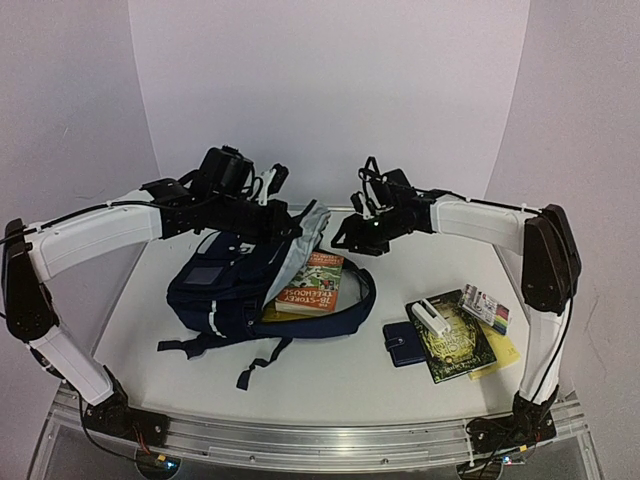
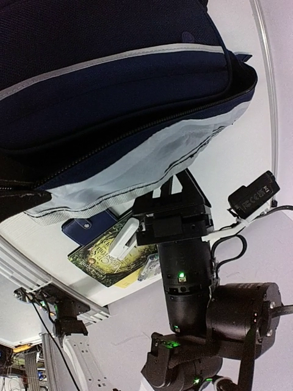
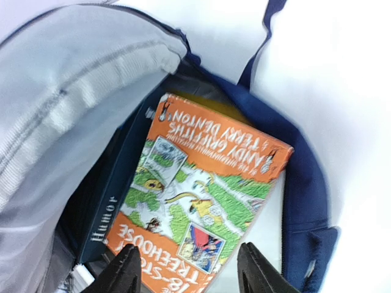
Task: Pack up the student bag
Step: Place the book in the student bag.
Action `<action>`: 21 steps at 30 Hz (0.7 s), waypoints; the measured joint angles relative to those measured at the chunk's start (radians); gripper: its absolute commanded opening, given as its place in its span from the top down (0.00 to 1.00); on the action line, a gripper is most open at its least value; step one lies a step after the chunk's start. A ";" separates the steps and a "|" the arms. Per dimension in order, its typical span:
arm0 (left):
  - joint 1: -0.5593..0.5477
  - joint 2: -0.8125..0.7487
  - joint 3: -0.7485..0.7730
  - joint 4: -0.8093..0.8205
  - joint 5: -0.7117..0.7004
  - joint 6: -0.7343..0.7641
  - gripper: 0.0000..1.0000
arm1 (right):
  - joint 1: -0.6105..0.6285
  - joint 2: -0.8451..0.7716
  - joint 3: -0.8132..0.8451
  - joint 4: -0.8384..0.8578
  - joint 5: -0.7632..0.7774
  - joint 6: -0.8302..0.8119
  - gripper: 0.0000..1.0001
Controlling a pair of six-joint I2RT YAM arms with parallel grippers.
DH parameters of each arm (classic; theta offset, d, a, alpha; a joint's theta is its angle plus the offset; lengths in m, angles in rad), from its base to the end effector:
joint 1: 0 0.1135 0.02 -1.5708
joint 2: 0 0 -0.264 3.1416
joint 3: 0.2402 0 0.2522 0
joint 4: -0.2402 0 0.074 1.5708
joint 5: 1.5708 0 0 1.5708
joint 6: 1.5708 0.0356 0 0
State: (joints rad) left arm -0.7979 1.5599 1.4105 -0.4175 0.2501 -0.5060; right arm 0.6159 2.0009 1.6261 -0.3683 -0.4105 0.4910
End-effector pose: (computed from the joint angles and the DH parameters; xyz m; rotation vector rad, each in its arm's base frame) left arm 0.2449 -0.2637 0.3421 0.4902 2.2465 -0.9931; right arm 0.3661 0.2765 0.2475 -0.3776 2.4384 1.0025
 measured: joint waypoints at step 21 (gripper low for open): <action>0.000 -0.009 -0.019 0.017 0.001 0.000 1.00 | -0.039 0.270 0.188 -0.063 -0.091 -0.164 0.30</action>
State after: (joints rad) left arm -0.7979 1.5513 1.3914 -0.4004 0.2508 -0.5060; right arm 0.5774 2.2711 1.8145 -0.4309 -0.5019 0.3268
